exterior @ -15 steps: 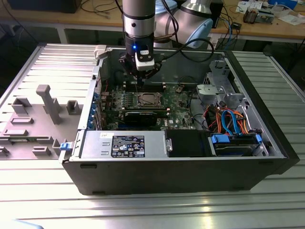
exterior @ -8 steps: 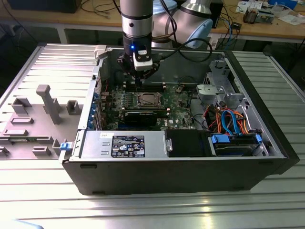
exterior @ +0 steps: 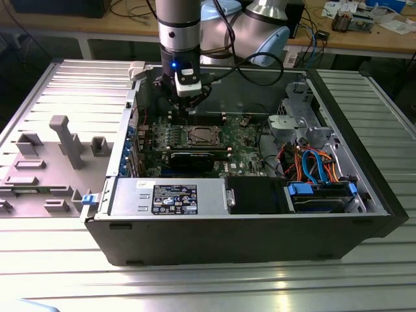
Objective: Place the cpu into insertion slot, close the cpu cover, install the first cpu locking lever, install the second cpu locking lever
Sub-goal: 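Install the first cpu locking lever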
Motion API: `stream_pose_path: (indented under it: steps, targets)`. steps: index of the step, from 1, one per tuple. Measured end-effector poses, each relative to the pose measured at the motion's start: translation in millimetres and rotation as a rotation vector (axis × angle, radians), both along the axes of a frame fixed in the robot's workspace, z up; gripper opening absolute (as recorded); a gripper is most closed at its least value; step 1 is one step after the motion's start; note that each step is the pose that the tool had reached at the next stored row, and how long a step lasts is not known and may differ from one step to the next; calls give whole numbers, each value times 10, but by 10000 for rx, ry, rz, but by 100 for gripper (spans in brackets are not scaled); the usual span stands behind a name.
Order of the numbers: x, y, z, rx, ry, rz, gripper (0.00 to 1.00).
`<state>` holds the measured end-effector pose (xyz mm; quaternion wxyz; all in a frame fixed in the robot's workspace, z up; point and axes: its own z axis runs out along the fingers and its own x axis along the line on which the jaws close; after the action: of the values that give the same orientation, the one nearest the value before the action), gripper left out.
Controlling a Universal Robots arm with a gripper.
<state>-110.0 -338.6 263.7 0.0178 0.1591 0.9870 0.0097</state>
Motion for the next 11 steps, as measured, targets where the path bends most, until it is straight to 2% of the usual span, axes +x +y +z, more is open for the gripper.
stream_pose_path:
  steps: [2, 9, 11]
  targets:
    - [-4, 0, -5, 12, 2, 177, 11]
    - [-4, 0, -18, 24, 1, 1327, 11]
    - [-41, 0, -25, 29, 1, 1457, 11]
